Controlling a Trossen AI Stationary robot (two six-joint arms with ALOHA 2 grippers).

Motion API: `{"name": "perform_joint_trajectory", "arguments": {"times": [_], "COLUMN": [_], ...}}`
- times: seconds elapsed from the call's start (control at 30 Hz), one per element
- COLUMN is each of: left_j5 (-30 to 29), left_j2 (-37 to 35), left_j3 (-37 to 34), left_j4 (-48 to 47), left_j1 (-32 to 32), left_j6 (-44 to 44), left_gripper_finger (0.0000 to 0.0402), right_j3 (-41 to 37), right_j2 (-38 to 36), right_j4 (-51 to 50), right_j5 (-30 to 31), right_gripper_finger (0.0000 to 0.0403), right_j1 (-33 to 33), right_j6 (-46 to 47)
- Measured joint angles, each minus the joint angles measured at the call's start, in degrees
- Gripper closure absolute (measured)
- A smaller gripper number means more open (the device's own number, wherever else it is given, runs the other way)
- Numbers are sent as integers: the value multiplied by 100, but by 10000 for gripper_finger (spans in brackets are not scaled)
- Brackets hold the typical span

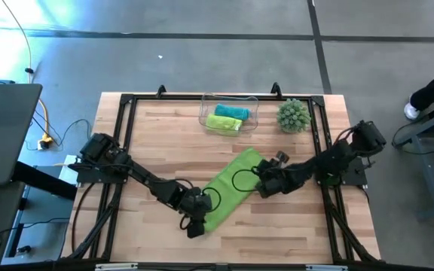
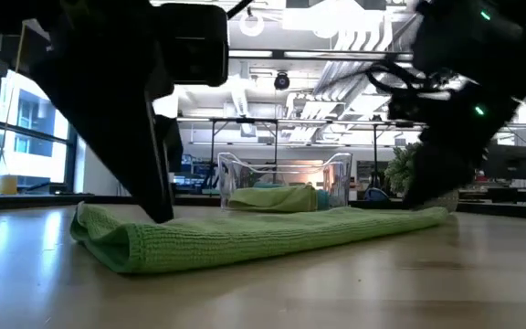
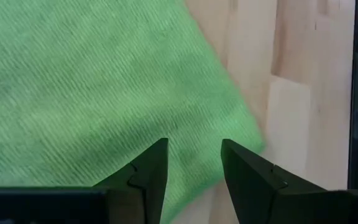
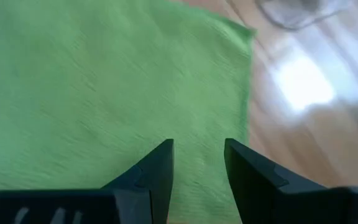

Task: Roll microfiber towels into tight, uniform cylinder then place into a basket
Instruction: Roll the green microfiber cloth

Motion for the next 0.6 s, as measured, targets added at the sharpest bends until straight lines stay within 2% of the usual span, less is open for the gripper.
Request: {"name": "perform_joint_trajectory", "arguments": {"times": [0.1,0.17,0.3,0.4,0.47,0.6], "left_j5": [-66,-226,-853,-1313,-1393,-1224], "left_j2": [-142,-189,-198,-141,-104,23], "left_j3": [7,10,7,4,7,0], "left_j4": [-219,-441,-773,-860,-859,-842], "left_j1": [59,93,93,87,89,163], "left_j6": [138,384,1420,2307,2671,2636], "left_gripper_finger": [261,261,261,261,261,261], "right_j3": [242,368,490,444,444,447], "right_j2": [-255,-379,-353,-133,75,484], "right_j4": [32,104,706,1601,2185,2821], "right_j5": [-395,-690,-943,-952,-934,-800], "right_gripper_finger": [268,268,268,268,268,268], "right_j1": [-60,-34,144,319,423,554], "right_j6": [278,802,1666,1619,1528,1527]}}
